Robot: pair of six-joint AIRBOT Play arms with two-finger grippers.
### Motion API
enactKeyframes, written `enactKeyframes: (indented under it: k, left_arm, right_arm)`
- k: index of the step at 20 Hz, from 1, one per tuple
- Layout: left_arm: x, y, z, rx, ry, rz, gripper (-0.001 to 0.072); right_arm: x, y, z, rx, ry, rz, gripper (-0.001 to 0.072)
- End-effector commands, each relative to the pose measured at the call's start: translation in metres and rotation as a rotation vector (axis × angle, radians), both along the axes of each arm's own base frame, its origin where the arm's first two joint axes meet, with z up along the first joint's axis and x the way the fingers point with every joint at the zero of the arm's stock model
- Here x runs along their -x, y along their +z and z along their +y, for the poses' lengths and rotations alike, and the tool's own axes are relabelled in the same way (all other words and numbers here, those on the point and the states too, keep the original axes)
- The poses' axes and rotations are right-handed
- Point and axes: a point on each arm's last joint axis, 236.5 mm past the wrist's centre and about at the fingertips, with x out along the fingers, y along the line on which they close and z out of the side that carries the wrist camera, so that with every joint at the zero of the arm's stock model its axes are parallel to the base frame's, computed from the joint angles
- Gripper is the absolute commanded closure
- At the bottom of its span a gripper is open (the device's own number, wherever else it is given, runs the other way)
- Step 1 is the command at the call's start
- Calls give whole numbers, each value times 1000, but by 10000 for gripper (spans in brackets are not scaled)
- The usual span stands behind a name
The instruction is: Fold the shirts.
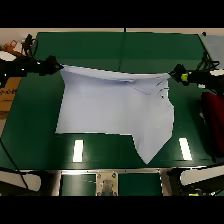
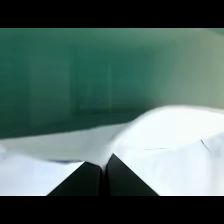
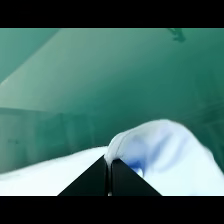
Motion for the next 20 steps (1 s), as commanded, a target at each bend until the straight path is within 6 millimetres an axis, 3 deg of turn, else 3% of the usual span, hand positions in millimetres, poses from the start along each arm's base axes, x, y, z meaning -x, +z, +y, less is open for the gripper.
enactKeyframes:
  k: [1, 6, 8, 10, 13, 17, 20]
  left_arm:
    - [-35, 4, 13, 59, 118, -91, 684]
    - [-57, 53, 20, 80, 158, -227, 685]
    - [-60, 64, 21, 77, 159, -252, 685]
    - [-60, 64, 21, 73, 155, -252, 685]
    - [-44, 34, 17, -27, 72, -171, 685]
    - [-2, -43, 22, -170, -51, 95, 685]
    - [11, -90, 20, -167, -55, 187, 684]
  right_arm:
    - [-46, 3, 5, -86, 26, -46, 697]
    - [-82, 58, 8, -80, 50, -171, 697]
    - [-86, 68, 8, -71, 46, -196, 697]
    - [-84, 65, 9, -68, 55, -189, 697]
    - [-66, 38, 10, 11, 130, -91, 698]
    - [-16, -31, -8, 186, 233, 174, 699]
    - [13, -73, -4, 166, 255, 286, 700]
